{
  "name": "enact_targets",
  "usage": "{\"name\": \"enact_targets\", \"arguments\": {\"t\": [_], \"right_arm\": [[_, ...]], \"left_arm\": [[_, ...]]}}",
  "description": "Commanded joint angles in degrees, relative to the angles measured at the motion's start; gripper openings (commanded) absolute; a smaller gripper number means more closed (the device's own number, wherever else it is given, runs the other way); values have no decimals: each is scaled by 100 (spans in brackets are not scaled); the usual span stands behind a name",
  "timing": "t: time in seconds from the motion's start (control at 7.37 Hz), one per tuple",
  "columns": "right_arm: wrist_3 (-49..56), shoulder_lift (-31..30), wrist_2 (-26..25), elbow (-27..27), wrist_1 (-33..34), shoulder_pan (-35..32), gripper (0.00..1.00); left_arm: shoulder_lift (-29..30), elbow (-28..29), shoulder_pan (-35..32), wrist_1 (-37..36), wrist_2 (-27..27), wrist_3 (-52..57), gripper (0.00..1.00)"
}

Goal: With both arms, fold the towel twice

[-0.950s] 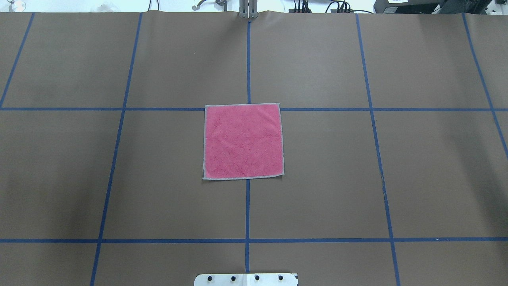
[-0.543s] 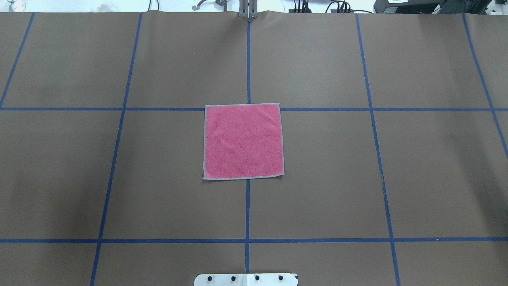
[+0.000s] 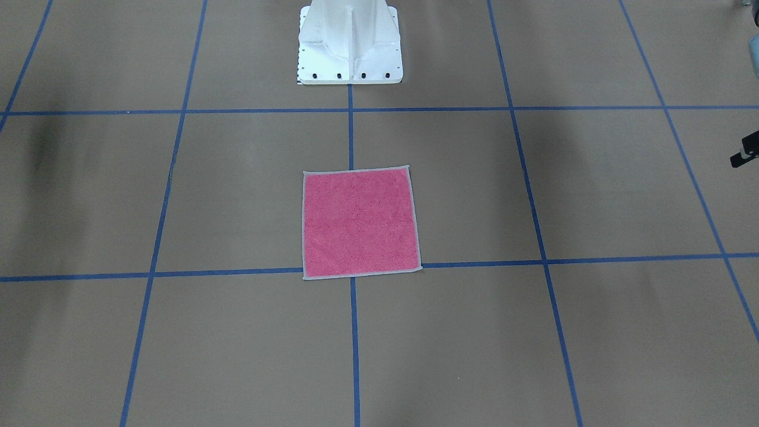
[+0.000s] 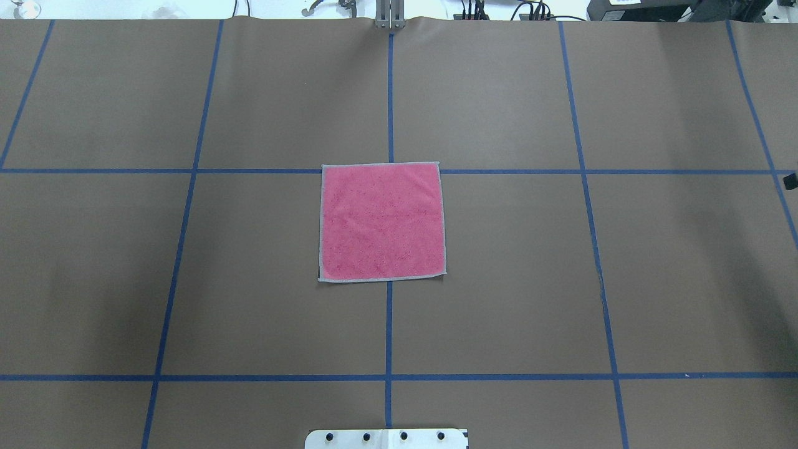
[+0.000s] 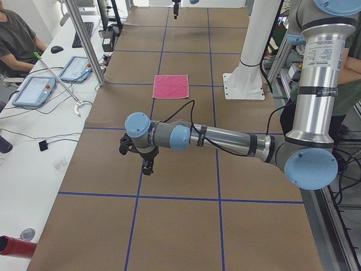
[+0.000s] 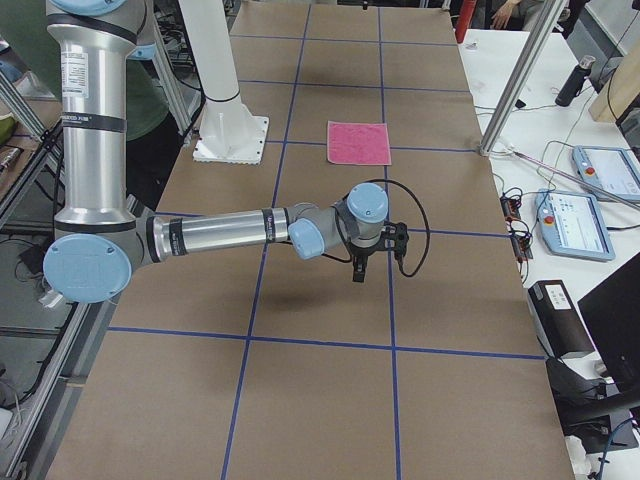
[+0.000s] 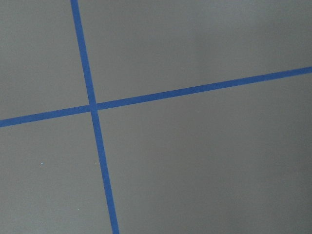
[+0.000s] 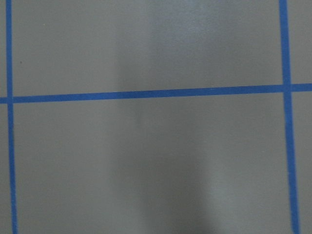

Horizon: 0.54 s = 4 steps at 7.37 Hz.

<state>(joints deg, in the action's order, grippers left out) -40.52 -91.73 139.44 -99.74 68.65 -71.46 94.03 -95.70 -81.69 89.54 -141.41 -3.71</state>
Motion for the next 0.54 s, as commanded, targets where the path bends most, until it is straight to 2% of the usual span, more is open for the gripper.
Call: {"name": "enact_targets", "arguments": {"t": [0.0, 0.27, 0.41], "right_arm": [[-2503, 504, -502, -28, -974, 1067, 99], [-4279, 1232, -1336, -115, -985, 2043, 98], [-5080, 1532, -1758, -177, -976, 2492, 98]], "left_arm": [[141, -44, 205, 387, -18, -933, 100], [177, -45, 425, 1315, -27, -2022, 100], [325, -36, 748, 1607, -18, -2829, 100]]}}
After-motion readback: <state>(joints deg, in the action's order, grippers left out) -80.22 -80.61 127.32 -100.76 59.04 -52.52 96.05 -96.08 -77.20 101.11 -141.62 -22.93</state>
